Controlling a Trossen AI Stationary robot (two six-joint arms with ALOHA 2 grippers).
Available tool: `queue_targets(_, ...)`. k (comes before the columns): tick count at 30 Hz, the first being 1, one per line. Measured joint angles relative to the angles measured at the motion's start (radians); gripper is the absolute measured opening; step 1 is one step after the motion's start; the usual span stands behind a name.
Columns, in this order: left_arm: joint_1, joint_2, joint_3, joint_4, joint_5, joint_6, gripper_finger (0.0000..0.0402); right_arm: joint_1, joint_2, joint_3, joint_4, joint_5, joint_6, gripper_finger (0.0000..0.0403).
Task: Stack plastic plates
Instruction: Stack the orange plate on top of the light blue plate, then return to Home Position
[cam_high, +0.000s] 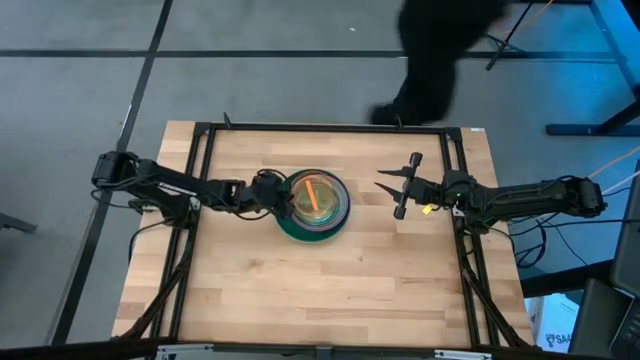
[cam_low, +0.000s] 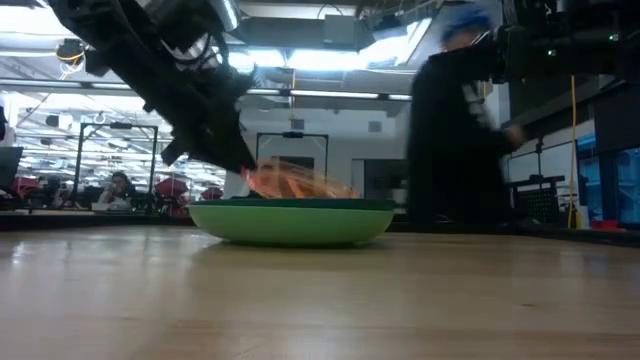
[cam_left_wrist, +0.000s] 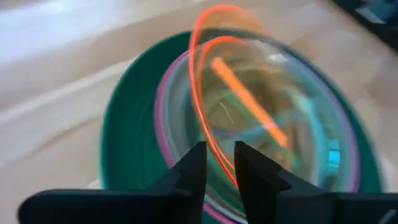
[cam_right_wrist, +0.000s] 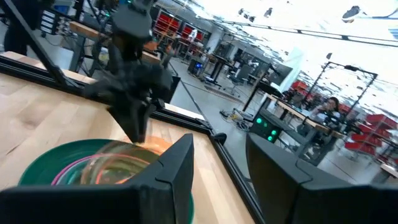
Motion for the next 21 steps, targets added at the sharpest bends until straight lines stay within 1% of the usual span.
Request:
queue_targets(3,-0.014,-0.064,0.0,0.013,0.036,0.121,0.009,0.0,0.0,0.0,0.0,0.025,0.024,0.0144)
queue_targets(8,-0.05,-0.154,0.001,0.007,-0.009,0.252,0.0091,0.0,0.0,0.0,0.001,0.027,0.08,0.0151)
queue_targets(10,-0.055,-0.162,0.002,0.002,-0.01,0.274,0.0091,0.0,0.0,0.0,0.0,0.027,0.086,0.0162)
queue_targets(15,-0.055,-0.128,0.001,0.004,0.067,0.28,0.009,0.0,0.0,0.002,0.002,0.027,0.135,0.0202)
queue_targets(18,-0.055,-0.137,0.001,0.027,0.084,0.35,0.009,0.0,0.007,0.008,0.003,0.019,0.192,0.0223)
queue_targets(21,-0.055,-0.163,0.001,0.069,0.09,0.466,0.009,0.0,0.024,0.008,0.001,0.027,0.294,0.0231)
